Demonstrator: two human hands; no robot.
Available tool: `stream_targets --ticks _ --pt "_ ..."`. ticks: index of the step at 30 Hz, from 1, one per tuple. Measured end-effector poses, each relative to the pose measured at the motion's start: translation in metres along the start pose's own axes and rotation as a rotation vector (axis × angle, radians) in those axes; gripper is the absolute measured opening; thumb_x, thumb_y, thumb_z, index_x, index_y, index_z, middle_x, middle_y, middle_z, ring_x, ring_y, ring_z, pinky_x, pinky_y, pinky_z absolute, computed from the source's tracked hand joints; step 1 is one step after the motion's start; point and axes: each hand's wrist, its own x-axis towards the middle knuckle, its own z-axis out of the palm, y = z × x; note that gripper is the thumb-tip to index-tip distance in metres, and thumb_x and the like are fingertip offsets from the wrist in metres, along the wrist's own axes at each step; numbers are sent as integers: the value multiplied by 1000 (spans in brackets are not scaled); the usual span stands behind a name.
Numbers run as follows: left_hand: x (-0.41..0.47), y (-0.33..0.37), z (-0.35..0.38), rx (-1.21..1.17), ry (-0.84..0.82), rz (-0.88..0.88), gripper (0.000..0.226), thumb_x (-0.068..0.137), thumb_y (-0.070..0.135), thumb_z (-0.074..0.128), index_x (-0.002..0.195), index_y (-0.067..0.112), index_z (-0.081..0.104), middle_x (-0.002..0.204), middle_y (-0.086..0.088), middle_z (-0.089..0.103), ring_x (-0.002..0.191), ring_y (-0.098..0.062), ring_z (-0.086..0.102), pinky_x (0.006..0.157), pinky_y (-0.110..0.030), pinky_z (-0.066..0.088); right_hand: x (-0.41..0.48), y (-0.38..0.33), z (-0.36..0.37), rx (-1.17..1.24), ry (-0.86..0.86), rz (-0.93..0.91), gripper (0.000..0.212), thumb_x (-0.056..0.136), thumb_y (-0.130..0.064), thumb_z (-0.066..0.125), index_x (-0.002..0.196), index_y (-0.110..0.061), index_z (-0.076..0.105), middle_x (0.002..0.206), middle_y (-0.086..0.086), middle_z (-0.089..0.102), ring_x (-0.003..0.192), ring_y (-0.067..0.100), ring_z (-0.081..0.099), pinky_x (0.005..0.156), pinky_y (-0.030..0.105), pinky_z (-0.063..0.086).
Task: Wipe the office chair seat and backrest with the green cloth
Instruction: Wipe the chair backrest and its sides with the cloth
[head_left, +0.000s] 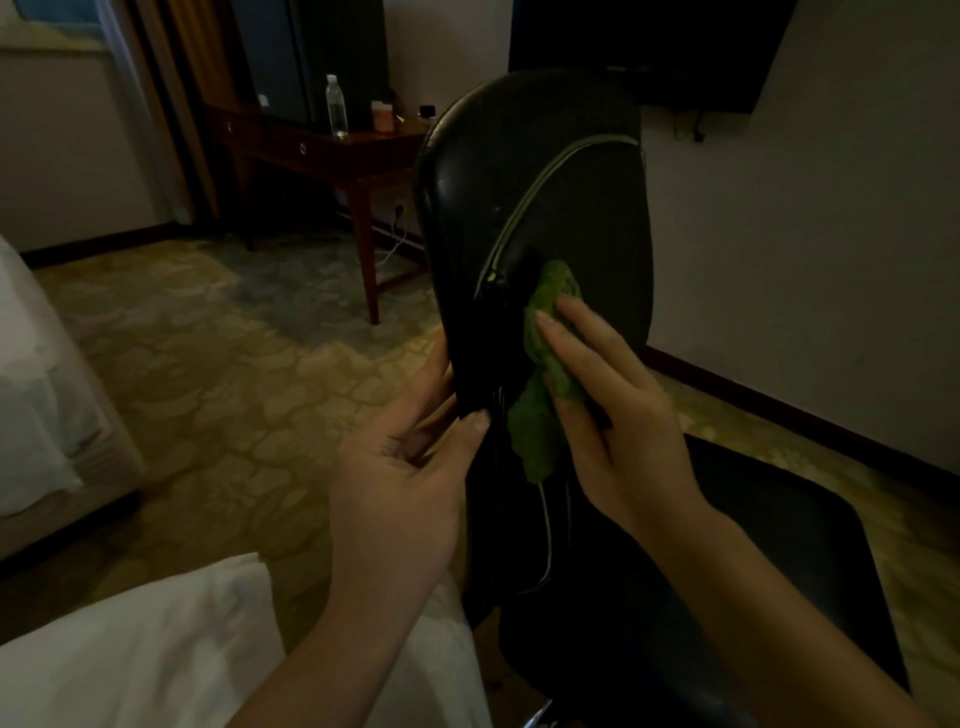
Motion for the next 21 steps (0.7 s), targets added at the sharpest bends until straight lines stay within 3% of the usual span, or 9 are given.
stream_targets --ticks 7,12,21 --pt "0 -2 -1 4 10 -11 54 88 -7 65 125 33 63 116 19 73 112 -1 67 87 -13 53 14 -11 3 202 63 114 44 91 -1 56 134 -11 51 146 3 48 138 9 43 111 33 42" --pt "0 -5 -3 15 -19 -38 60 88 -11 65 123 38 63 118 20 72 114 0 66 88 -15 53 -15 10 1 75 27 68 47 92 -16 52 138 -22 50 150 -6 42 140 12 40 112 32 40" --pt "-5 -10 -8 105 -86 -37 77 89 -14 62 130 50 52 123 31 65 119 5 61 91 -17 54 3 -1 -5 31 54 44 42 93 -11 55 133 -21 55 146 5 48 134 16 48 102 39 50"
